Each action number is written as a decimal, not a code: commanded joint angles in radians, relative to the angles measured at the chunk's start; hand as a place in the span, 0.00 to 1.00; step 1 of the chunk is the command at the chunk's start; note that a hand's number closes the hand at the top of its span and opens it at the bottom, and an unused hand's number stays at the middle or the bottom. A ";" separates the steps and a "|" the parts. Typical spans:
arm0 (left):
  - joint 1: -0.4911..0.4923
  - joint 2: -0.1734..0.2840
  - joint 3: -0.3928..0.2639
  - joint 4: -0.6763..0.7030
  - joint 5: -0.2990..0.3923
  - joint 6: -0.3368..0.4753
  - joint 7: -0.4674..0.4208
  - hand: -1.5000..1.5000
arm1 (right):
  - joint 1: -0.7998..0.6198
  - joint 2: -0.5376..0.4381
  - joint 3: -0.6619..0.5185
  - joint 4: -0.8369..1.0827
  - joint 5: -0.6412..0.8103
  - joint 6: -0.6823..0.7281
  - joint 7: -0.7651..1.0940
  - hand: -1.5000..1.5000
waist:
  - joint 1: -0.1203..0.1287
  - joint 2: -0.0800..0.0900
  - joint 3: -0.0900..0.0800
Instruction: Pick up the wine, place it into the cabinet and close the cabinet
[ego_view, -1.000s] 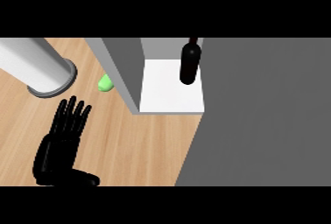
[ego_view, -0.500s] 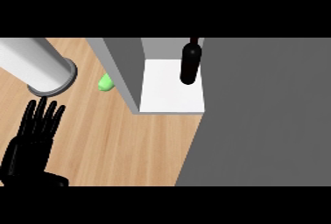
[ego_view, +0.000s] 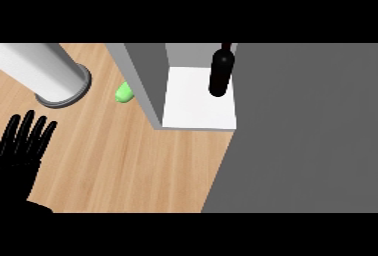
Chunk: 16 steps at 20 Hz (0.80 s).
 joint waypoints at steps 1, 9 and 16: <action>-0.042 0.019 0.027 0.020 0.038 -0.039 0.022 0.00 | -0.112 0.152 0.144 -0.107 -0.036 -0.044 0.118 1.00 | 0.007 0.006 -0.001; -0.034 0.018 0.028 0.029 0.030 -0.062 0.018 0.00 | -0.307 0.261 0.083 0.011 -0.096 -0.047 0.232 1.00 | 0.050 0.010 -0.003; -0.048 0.039 0.051 0.029 0.052 -0.057 0.059 0.00 | -0.647 0.497 0.065 0.235 -0.049 -0.121 0.412 1.00 | 0.043 0.003 -0.001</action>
